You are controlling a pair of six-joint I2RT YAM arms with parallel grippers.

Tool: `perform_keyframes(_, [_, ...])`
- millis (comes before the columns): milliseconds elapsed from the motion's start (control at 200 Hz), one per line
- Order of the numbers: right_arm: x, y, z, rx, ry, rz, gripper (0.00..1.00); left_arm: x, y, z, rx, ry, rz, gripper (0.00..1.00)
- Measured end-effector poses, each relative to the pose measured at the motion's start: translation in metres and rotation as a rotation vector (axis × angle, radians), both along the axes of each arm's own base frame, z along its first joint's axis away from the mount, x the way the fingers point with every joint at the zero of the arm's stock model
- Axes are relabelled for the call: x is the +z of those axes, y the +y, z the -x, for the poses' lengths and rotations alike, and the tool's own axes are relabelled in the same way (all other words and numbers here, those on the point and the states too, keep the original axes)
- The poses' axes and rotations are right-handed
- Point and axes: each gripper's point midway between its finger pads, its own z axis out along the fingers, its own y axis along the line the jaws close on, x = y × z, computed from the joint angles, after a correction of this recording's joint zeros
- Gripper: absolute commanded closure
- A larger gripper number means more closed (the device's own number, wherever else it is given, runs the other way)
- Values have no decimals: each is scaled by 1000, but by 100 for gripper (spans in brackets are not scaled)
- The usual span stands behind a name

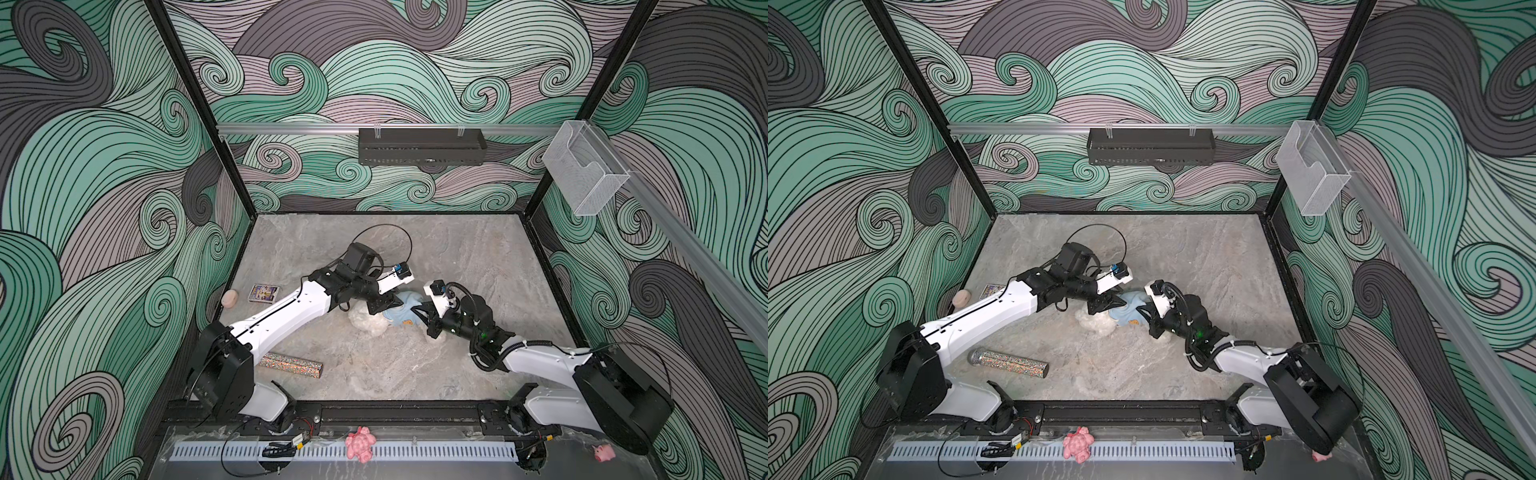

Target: Dress the teddy bear

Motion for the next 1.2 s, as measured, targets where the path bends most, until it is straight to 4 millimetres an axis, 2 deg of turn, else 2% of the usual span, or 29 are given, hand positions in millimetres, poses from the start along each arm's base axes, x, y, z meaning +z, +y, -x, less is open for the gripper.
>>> perform_keyframes(150, [0,0,0,0,2,2,100,-13,-1,3,-16,30,-30,63])
perform_keyframes(225, [-1,-1,1,0,4,4,100,-15,-1,4,-21,35,-40,68])
perform_keyframes(270, [-1,-1,1,0,4,4,100,-15,0,4,-23,38,-45,73])
perform_keyframes(360, [-1,-1,1,0,4,5,100,-15,1,4,-27,35,-55,100])
perform_keyframes(470, [-1,-2,-1,-12,1,10,100,-13,2,1,18,51,-61,100])
perform_keyframes(590, [3,-9,-7,-67,-12,13,100,5,6,-8,159,77,27,100])
perform_keyframes(725, [22,-8,-7,-88,-43,-48,100,30,38,-22,407,177,296,100])
perform_keyframes(815, [32,-5,-6,-84,-62,-87,100,33,48,-28,515,297,432,100])
perform_keyframes(990, [22,-3,-5,-88,-43,-66,100,30,44,-23,547,420,490,100])
perform_keyframes(1055, [19,-1,-5,-83,-38,-46,93,29,39,-20,525,401,450,100])
perform_keyframes(1200, [13,0,-7,-73,-38,16,69,29,22,-11,448,324,352,100])
